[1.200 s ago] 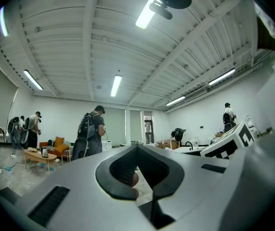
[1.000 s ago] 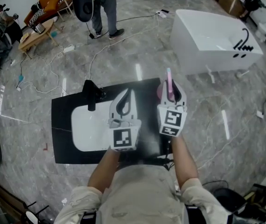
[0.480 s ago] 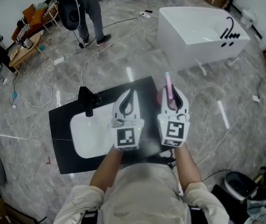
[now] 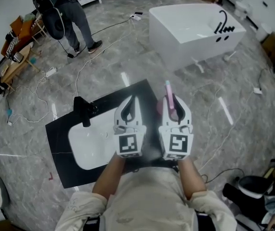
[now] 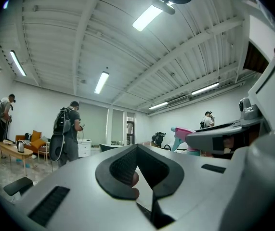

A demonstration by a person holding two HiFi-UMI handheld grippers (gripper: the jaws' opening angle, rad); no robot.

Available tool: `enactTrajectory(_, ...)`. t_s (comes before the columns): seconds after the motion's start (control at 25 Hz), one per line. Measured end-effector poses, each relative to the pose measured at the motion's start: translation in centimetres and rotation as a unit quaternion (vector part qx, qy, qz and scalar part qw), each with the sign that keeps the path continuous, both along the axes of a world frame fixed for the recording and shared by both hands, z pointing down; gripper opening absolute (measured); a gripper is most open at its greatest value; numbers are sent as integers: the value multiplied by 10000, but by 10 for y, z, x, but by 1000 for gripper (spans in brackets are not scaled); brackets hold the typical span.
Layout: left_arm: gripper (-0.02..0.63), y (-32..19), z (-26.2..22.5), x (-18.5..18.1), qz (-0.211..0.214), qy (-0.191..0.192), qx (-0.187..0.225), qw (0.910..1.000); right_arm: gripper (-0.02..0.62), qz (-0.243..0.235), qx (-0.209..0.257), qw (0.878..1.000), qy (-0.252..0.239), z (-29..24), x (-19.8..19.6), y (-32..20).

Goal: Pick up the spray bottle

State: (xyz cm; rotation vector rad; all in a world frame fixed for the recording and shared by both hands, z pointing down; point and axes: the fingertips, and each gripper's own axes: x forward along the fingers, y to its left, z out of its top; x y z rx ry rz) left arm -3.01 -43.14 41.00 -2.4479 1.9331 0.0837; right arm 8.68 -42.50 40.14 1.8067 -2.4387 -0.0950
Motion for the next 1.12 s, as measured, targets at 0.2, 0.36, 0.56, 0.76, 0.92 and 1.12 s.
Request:
enactTrajectory(0.2,2,0,-1,3,58,-8,30,10000,84,25,22,10000,39,0,2,0)
enactTrajectory(0.36,2,1,-3,3,58,-15,56,10000,84,1,29,10000,37,0,1,-1)
enactTrajectory(0.56,2,4,-6,6,106,-26,111,9999,84,7,55,10000,-4,-1,1,-1)
enactTrajectory(0.76,2,4,-6,7,107,-44,114,9999,84,14,52,10000,-34,-1,3,-3)
enactTrajectory(0.92,2,4,-6,7,85,-33,106,9999,84,27,30,10000,-24,1,5,-2)
enactTrajectory(1.12,2,3,-6,9,76,-84,106,9999,84,10,-23,10000,-76,2,8,-4)
